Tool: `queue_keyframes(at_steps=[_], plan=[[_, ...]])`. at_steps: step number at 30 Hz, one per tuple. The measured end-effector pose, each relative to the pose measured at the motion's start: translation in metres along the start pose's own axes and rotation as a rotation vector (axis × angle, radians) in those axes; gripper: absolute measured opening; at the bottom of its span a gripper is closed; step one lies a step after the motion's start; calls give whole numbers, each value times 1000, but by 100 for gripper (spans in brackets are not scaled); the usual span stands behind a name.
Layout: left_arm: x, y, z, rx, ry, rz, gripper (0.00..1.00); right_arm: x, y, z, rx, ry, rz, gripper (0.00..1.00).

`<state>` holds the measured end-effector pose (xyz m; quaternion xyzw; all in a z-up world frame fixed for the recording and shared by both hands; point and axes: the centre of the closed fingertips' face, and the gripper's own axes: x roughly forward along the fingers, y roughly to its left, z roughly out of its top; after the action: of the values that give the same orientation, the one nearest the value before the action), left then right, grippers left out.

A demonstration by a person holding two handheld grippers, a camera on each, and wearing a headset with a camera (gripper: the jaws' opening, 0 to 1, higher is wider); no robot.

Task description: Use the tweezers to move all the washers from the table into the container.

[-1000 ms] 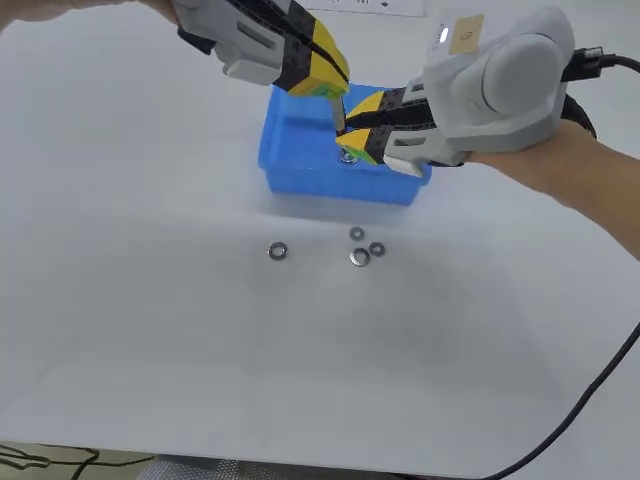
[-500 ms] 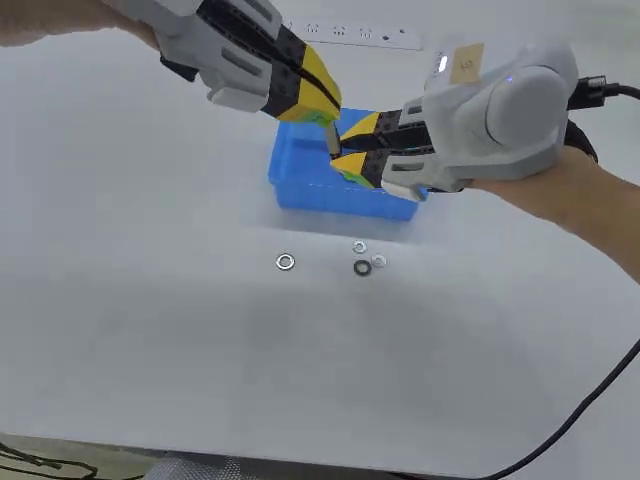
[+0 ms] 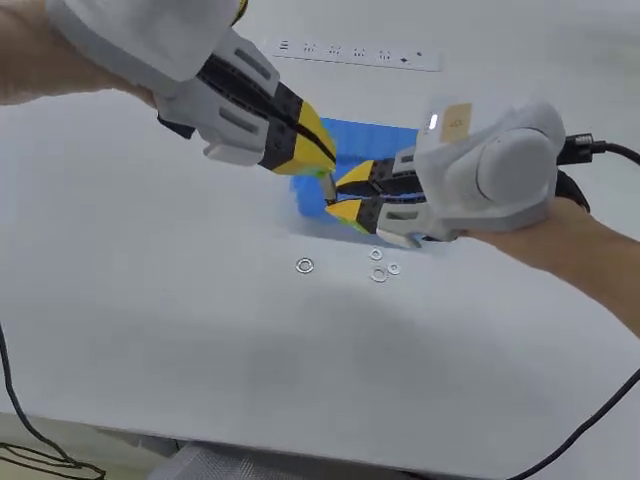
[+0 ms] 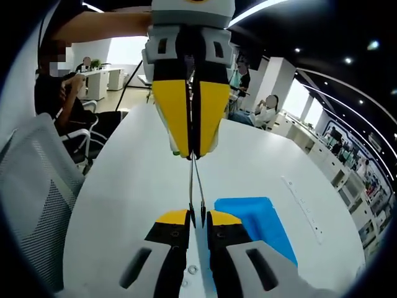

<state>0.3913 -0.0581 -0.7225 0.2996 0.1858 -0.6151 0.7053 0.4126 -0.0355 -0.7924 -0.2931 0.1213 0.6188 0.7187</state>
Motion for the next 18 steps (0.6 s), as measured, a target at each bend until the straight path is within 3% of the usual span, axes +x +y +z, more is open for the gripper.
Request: queue_keyframes(at_steps=[9, 18], plan=[[-1, -19, -15, -38, -2, -7, 5, 12, 22, -4, -1, 6, 52, 12], [3, -25, -27, -79, -4, -9, 5, 23, 31, -13, 19, 12, 78, 12]])
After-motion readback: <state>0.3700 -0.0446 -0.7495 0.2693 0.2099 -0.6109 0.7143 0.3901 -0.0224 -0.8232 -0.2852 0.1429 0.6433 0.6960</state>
